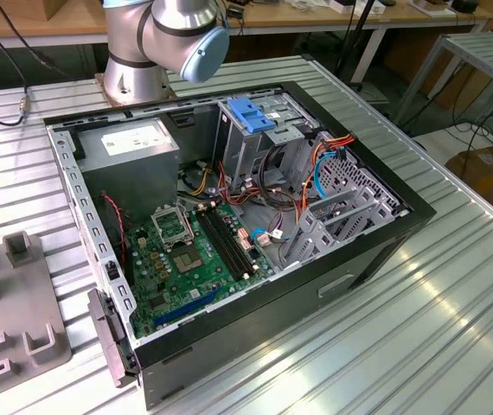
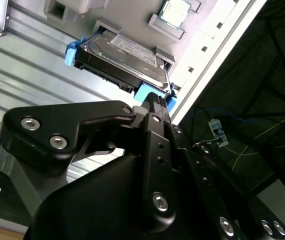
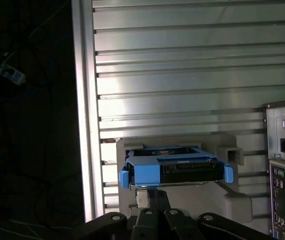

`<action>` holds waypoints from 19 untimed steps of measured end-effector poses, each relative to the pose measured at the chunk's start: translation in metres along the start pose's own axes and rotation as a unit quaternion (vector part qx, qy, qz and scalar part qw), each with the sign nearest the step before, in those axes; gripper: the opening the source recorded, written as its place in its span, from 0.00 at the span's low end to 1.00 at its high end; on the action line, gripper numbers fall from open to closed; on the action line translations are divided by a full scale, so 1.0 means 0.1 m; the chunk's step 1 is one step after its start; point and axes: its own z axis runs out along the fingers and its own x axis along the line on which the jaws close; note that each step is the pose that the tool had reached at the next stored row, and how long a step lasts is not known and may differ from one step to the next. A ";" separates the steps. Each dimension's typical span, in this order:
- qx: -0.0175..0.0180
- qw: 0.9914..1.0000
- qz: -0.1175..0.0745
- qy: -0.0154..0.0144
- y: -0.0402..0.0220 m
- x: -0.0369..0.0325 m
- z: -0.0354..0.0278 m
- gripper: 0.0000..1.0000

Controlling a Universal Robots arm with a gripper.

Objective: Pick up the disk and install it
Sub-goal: 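Pick up the disk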

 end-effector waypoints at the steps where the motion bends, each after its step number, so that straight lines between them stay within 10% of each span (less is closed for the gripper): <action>1: 0.000 1.000 0.000 0.000 0.000 0.000 0.000 0.10; 11: -0.001 0.999 -0.032 0.000 0.000 0.001 0.000 0.10; 19: -0.001 0.997 -0.074 -0.001 0.000 0.001 0.000 0.10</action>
